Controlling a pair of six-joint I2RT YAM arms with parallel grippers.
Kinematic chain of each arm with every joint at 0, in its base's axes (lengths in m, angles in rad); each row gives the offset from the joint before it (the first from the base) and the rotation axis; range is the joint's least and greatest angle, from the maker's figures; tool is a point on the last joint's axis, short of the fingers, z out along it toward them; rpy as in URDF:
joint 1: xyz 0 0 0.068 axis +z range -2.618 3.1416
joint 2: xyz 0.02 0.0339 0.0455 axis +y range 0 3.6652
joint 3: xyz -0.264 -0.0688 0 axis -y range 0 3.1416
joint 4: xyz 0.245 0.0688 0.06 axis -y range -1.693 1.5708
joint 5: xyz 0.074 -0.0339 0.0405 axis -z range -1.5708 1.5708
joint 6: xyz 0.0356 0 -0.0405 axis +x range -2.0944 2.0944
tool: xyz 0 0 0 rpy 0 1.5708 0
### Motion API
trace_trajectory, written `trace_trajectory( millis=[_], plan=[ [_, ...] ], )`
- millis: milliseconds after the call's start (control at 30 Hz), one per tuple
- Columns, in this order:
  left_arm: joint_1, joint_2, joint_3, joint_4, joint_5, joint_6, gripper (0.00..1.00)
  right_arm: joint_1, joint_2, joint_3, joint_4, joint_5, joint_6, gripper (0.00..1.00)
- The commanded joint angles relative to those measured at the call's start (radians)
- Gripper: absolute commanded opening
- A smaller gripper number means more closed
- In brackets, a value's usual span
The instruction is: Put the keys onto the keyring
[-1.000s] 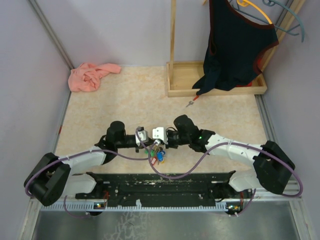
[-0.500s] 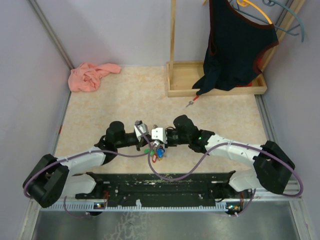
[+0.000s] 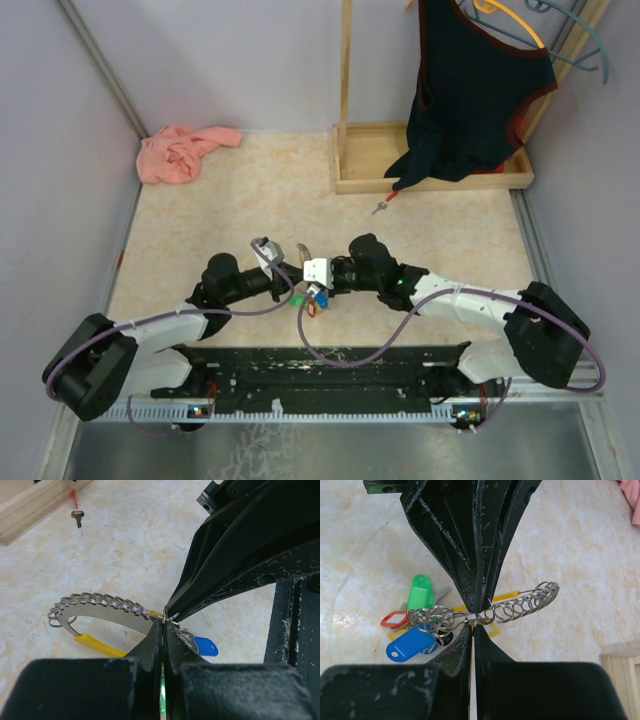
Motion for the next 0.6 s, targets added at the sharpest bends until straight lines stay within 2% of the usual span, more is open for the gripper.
trace_trajectory(
  millis=[0, 167, 200, 267, 333, 567],
  plan=[
    [-0.002, -0.057, -0.017, 0.228, -0.055, -0.082, 0.00, 0.027, -0.015, -0.020, 0.048, -0.033, 0.010, 0.00],
    [-0.001, -0.049, -0.071, 0.295, -0.106, -0.116, 0.01, 0.025, -0.052, -0.039, 0.078, 0.016, 0.011, 0.00],
    [-0.001, -0.043, -0.077, 0.296, -0.106, -0.117, 0.06, 0.026, -0.060, -0.037, 0.077, 0.027, 0.009, 0.00],
    [0.000, -0.036, -0.087, 0.301, -0.100, -0.119, 0.21, 0.026, -0.075, -0.025, 0.062, 0.037, -0.007, 0.00],
    [0.000, -0.033, -0.096, 0.301, -0.100, -0.118, 0.32, 0.025, -0.083, -0.012, 0.041, 0.040, -0.020, 0.00],
    [0.002, -0.069, -0.095, 0.190, -0.091, -0.047, 0.45, 0.026, -0.084, 0.024, 0.009, 0.044, -0.056, 0.00]
  ],
)
